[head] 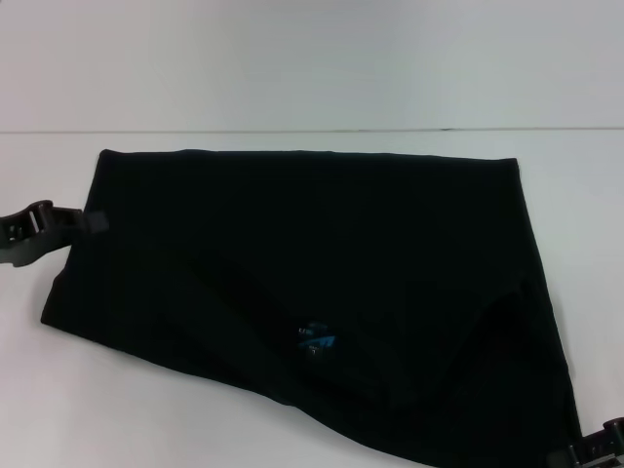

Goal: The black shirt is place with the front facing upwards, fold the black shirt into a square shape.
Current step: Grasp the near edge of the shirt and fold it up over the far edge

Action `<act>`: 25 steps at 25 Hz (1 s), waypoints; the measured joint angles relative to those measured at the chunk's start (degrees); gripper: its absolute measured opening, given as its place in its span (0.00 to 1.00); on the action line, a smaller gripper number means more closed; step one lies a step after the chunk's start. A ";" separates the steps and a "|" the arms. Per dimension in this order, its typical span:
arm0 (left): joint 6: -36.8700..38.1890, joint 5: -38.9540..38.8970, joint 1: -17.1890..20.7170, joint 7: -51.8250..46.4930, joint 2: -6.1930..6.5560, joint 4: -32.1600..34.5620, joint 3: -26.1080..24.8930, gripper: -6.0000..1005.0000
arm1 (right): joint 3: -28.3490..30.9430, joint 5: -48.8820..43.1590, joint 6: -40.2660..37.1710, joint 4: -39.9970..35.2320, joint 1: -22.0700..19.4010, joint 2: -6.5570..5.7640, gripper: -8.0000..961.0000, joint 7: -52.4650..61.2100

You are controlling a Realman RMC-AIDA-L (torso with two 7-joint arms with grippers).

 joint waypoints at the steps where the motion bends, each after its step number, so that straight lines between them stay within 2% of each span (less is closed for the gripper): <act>1: 0.00 -0.02 -0.02 0.00 0.01 0.01 0.00 0.01 | 0.00 0.00 0.03 0.00 0.00 0.00 0.53 -0.01; 9: 0.00 -0.02 -0.05 0.00 0.07 0.05 0.03 0.01 | 0.00 -0.03 0.64 0.00 0.11 -0.30 0.27 0.19; 17: 0.53 -0.02 0.00 0.06 0.21 0.05 0.24 0.01 | 0.25 -0.02 0.68 0.00 -0.25 -0.64 0.05 0.05; 25: 7.41 0.08 1.91 1.78 1.41 0.29 0.08 0.01 | 0.86 0.23 0.41 0.00 -1.48 -1.79 0.02 -1.31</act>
